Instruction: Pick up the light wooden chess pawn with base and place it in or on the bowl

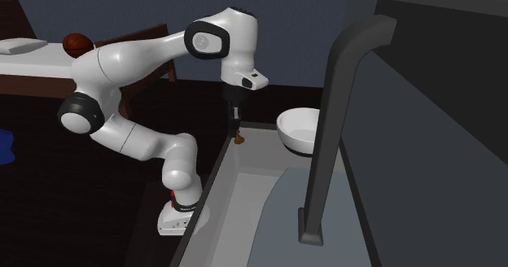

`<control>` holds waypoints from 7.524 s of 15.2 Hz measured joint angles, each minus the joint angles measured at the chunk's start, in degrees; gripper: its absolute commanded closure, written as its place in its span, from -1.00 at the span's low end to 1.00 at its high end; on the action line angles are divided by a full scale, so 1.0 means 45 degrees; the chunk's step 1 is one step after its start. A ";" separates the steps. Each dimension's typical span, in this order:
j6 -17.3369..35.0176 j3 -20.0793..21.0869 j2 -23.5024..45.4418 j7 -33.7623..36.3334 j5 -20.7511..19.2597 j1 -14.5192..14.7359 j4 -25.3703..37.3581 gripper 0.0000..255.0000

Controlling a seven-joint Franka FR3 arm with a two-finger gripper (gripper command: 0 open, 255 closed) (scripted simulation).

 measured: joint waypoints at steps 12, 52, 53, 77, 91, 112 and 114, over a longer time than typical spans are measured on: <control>-0.1638 0.0097 0.1254 -0.0237 0.0058 0.0048 0.2899 1.00; -0.0366 0.0385 0.8753 0.0690 0.1176 0.0604 0.9735 1.00; -0.0223 0.0373 0.8737 0.0691 0.1211 0.0618 0.9678 1.00; -0.5410 0.0329 1.0950 0.0326 0.1598 0.0647 1.2427 -1.00; 0.0266 -0.0065 0.8042 -0.1386 0.3790 0.0224 0.7882 -1.00; 0.6986 0.0231 0.5397 -0.0527 0.3331 -0.0439 0.1528 -1.00; 0.6893 0.0257 0.5412 -0.0408 0.3342 -0.0443 0.1474 1.00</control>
